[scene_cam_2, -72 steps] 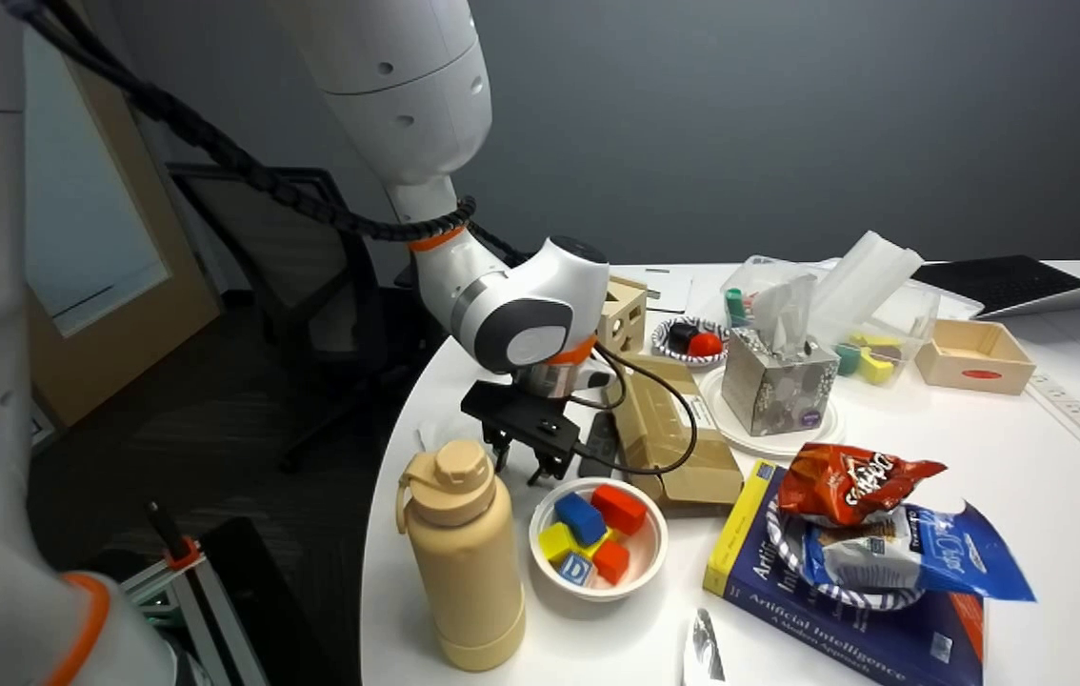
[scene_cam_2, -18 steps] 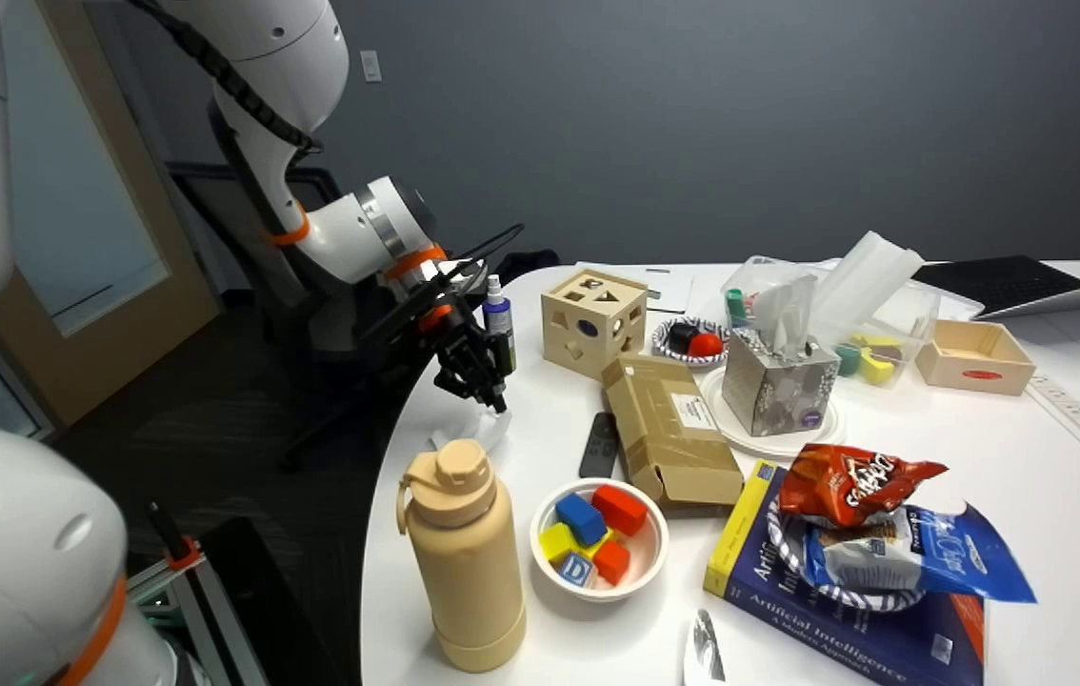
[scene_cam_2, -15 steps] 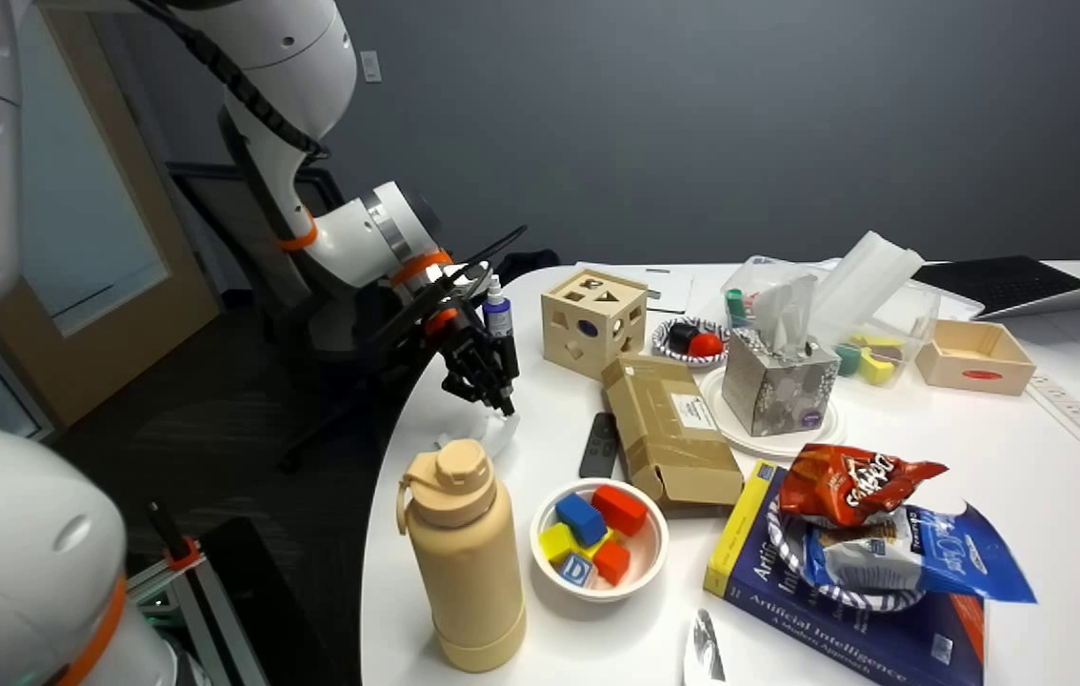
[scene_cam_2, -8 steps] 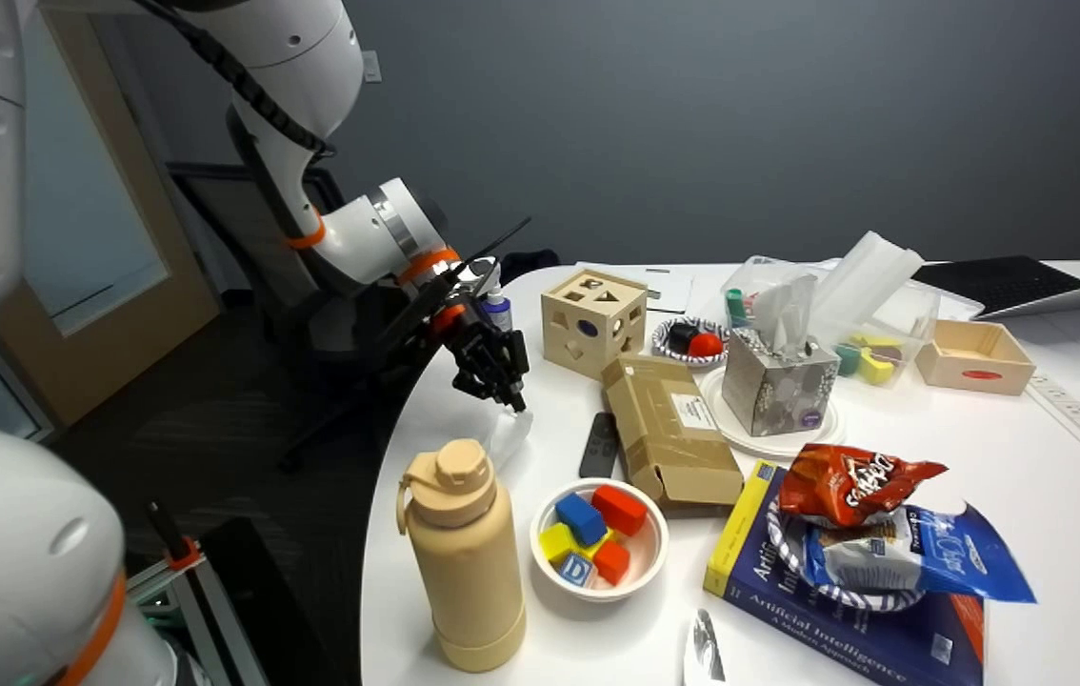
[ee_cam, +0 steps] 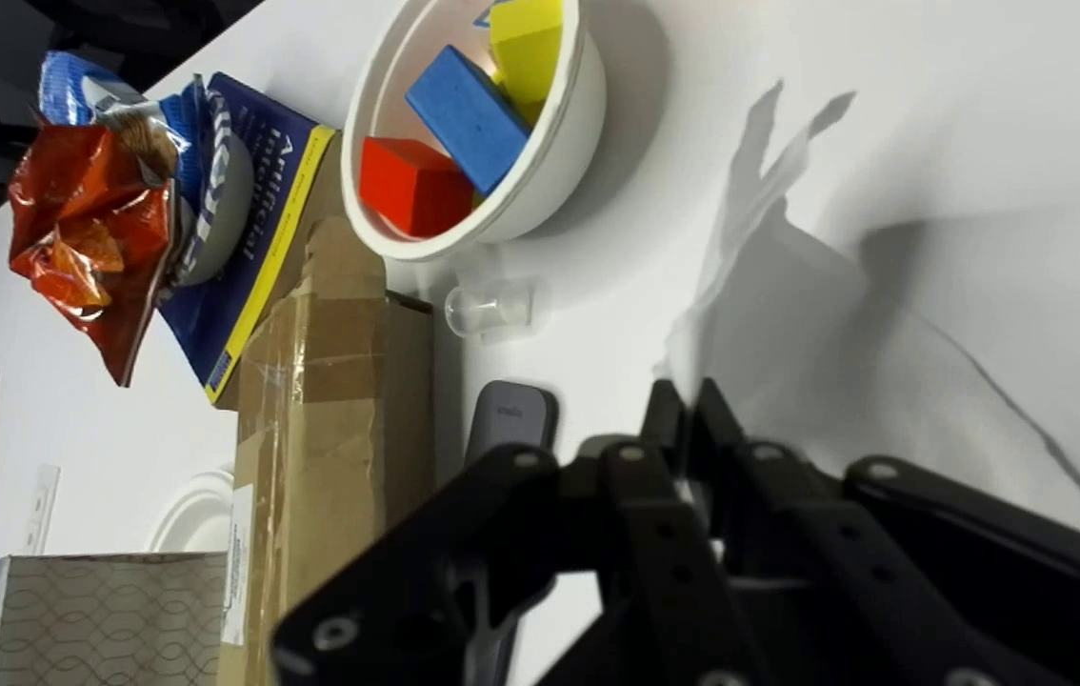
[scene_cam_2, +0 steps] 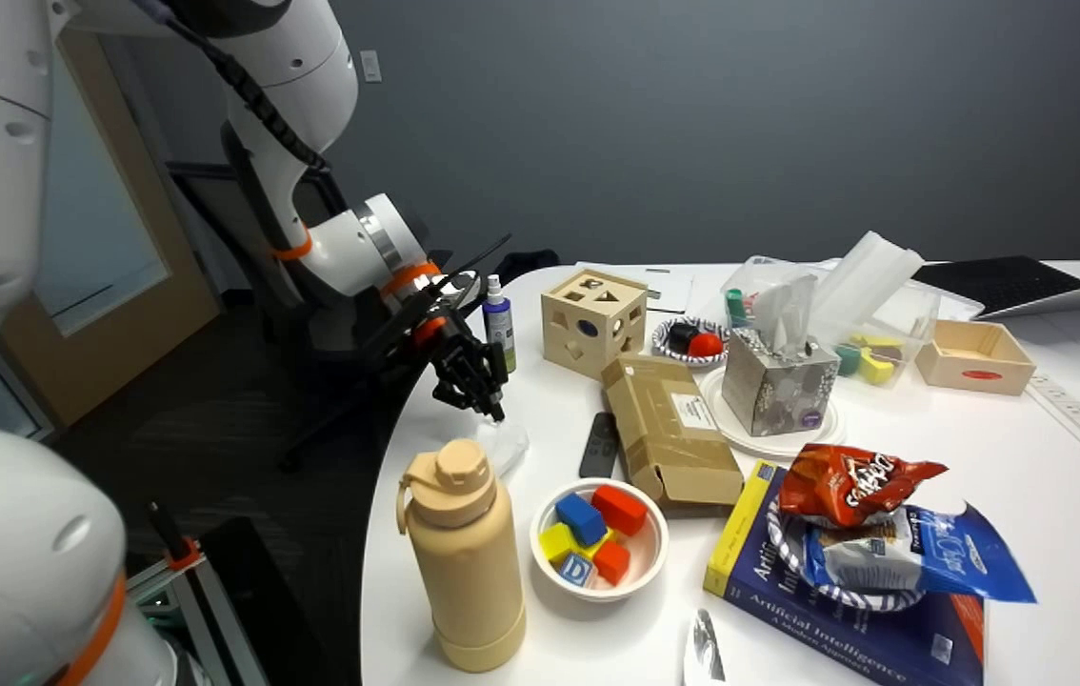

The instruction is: Fold the tissue on the table

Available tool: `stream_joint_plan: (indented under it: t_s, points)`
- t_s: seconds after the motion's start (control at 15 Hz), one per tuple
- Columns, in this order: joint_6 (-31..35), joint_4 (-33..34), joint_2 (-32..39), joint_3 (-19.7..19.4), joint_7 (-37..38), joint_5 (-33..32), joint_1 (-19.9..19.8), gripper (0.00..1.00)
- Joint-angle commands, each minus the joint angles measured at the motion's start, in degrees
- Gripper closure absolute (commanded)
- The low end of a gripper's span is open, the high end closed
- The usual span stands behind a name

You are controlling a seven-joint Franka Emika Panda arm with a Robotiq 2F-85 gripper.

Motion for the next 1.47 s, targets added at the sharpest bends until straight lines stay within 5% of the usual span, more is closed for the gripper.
stream_joint_plan:
  t_s: [0.0,0.47,1.4]
  points:
    - [1.74,1.48,1.35,0.92,1.19,-0.87,0.35,0.99]
    - [6.96,2.68,2.00,0.67,1.44,-0.53,0.18,0.99]
    - [5.91,6.50,5.55,2.30,-0.86,2.60,2.02,0.99]
